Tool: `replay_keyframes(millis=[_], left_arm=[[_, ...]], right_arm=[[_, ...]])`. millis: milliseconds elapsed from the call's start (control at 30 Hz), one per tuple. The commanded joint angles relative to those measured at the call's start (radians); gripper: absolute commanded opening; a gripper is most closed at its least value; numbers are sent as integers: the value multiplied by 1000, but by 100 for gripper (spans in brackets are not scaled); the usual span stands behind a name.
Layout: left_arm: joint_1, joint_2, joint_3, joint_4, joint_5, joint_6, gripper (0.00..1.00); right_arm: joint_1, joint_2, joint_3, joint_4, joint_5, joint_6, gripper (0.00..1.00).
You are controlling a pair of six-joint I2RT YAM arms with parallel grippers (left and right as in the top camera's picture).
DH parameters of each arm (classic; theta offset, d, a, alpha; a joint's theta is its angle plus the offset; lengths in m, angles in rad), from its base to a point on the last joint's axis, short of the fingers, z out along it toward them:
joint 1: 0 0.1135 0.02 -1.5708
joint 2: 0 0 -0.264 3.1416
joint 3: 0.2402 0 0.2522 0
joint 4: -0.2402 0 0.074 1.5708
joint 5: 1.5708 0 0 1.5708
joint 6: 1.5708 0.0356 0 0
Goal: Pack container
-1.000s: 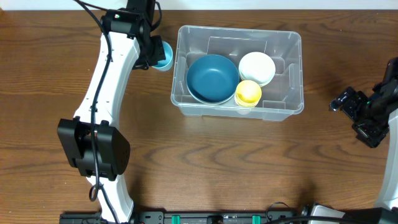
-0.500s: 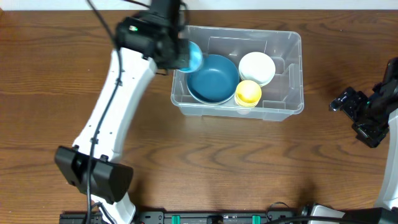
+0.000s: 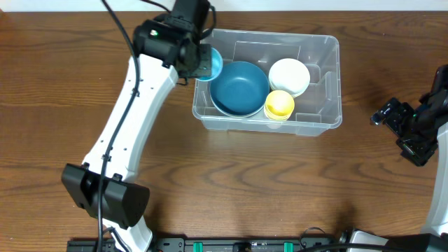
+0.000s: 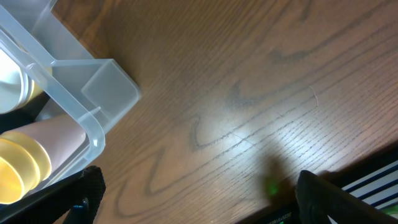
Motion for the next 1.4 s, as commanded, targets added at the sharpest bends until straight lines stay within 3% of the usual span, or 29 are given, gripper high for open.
replay_keyframes(millis=[0,300,567,1067,1367], left_arm=[[63,2,5,-24,-65,-94,6],[183,6,-15,-143,-6,-121,6],[193,6,-118,-175,14,-121,6],[211,10,-507,93,19,-139,6],[211,10,-536,145,19,-136,6]], right_arm=[[-5,-11,0,-1,-1,11,99],[-5,-11,0,-1,0,11,99],[-5,-11,0,-1,0,10,99],[-5,-11,0,-1,0,11,99],[-5,-11,0,-1,-1,11,99]])
